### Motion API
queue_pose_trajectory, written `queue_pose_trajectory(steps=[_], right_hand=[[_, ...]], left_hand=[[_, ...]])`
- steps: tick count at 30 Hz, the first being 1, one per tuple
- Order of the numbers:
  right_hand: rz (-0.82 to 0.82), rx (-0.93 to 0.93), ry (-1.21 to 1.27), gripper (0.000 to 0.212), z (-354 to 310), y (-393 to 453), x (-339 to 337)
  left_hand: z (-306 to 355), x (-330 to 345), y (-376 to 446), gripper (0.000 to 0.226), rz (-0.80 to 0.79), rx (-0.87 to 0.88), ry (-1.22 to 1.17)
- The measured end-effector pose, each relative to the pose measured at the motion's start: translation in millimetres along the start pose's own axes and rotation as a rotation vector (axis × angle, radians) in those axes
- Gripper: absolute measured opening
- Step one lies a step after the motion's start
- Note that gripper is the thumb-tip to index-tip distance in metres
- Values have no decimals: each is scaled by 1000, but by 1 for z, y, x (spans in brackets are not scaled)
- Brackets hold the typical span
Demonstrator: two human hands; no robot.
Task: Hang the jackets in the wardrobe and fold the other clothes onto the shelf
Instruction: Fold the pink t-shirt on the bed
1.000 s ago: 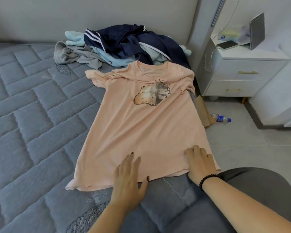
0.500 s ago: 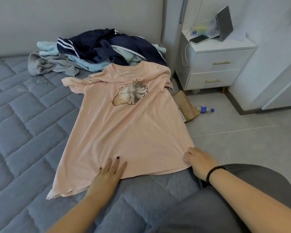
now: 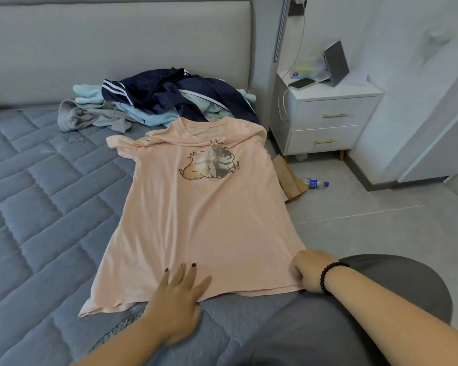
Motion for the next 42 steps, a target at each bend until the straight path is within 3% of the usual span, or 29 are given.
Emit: queue_pose_trajectory(steps=[2,4,8,14,21,23,25,27,29,32,36,40,42], right_hand=[[81,-1,78,28,-5,1,-7],[205,-33,141,29,-14,8,-15],[381,-139,302,26,-39,27,-27],[238,-109,303,63,-56,95,-30],[349,0,552,63,-18,196,-44],[337,-28,837,62,-1,224,-52],[258,-41,1272,60,11,249,-66],[176,66,1581,46,23,276,-75],[-10,224,1747,34,34,302,-77],[-384,385,2077,41,44,335,-80],[-544,279,2492,49,43,382,-97],[-618,90,2640,18,43,409,-122],[-607,111,2622,16,42,417,-122]], left_hand=[[-8,-6,9,63,17,-12,-126],[-20,-16,29,57,139,-8,-211],[-41,-25,86,57,200,-61,-258],[-67,-18,167,67,150,-230,-232],[-93,-30,241,70,222,-295,-193],[-101,-42,267,75,245,-313,-182],[-111,-55,296,76,269,-350,-172],[-118,-65,328,75,292,-376,-188],[-123,-75,358,74,319,-390,-193],[-129,-90,401,73,345,-399,-181],[-142,-108,449,57,422,-426,-239],[-151,-118,487,45,489,-370,-246],[-154,-121,502,41,508,-318,-255]])
Point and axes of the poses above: each hand's wrist, its own y-axis towards the middle knuckle, its own x-axis out of the palm, z = x × y, the point moved 1 cm from there along y, towards the middle knuckle, and after that the axes turned 10 degrees about x, right-handed, at the moved point
